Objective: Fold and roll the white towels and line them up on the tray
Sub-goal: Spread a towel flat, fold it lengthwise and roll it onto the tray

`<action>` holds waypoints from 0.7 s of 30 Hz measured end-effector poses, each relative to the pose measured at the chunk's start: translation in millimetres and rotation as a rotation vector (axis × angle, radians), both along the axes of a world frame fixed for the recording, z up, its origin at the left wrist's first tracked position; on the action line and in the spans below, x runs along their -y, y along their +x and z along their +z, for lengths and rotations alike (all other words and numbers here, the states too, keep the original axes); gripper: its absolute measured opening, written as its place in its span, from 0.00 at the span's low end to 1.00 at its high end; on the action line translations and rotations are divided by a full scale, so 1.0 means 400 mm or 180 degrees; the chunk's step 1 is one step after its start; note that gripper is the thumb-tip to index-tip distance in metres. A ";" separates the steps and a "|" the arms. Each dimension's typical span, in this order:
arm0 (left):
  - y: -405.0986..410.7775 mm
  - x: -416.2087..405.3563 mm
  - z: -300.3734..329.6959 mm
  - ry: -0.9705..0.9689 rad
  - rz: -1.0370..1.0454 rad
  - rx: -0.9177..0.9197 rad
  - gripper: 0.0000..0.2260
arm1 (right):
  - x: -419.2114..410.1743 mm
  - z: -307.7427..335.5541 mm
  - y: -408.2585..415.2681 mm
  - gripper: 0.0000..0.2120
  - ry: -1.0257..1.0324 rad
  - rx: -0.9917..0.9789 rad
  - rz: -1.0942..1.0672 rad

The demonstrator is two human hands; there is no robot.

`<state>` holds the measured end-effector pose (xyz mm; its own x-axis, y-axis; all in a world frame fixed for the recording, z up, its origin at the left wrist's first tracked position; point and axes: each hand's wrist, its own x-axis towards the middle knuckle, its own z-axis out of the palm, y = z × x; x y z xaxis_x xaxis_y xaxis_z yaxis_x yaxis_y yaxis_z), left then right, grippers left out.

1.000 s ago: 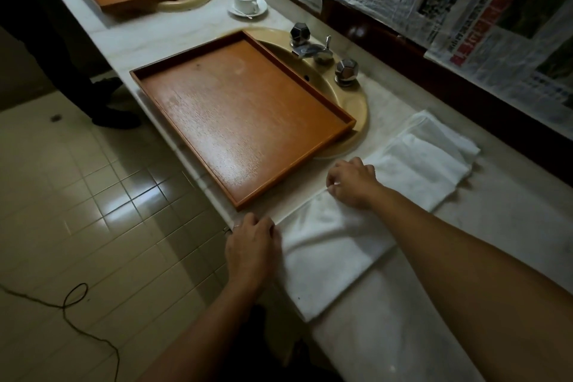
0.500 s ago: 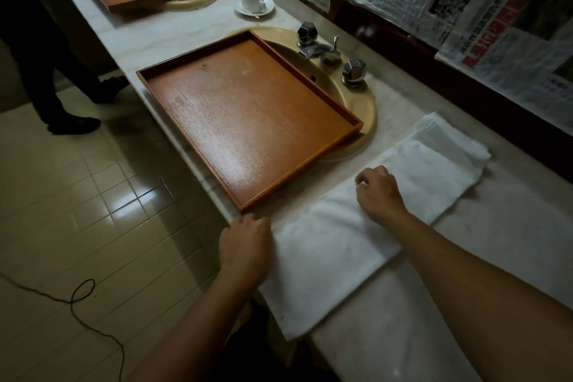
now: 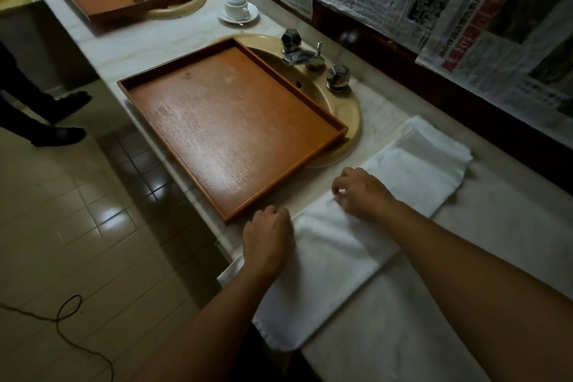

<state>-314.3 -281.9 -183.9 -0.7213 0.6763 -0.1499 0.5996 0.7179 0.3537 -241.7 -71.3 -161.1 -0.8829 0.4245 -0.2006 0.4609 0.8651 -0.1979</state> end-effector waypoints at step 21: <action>0.008 -0.007 -0.009 0.0151 0.0245 -0.0094 0.10 | -0.058 0.036 -0.080 0.04 -0.0313 0.0696 -0.0218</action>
<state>-311.1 -279.3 -187.6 -0.7750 0.6245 -0.0968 0.5540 0.7451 0.3714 -273.8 -47.9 -146.8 -0.7838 0.4509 -0.4271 0.5590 0.8118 -0.1686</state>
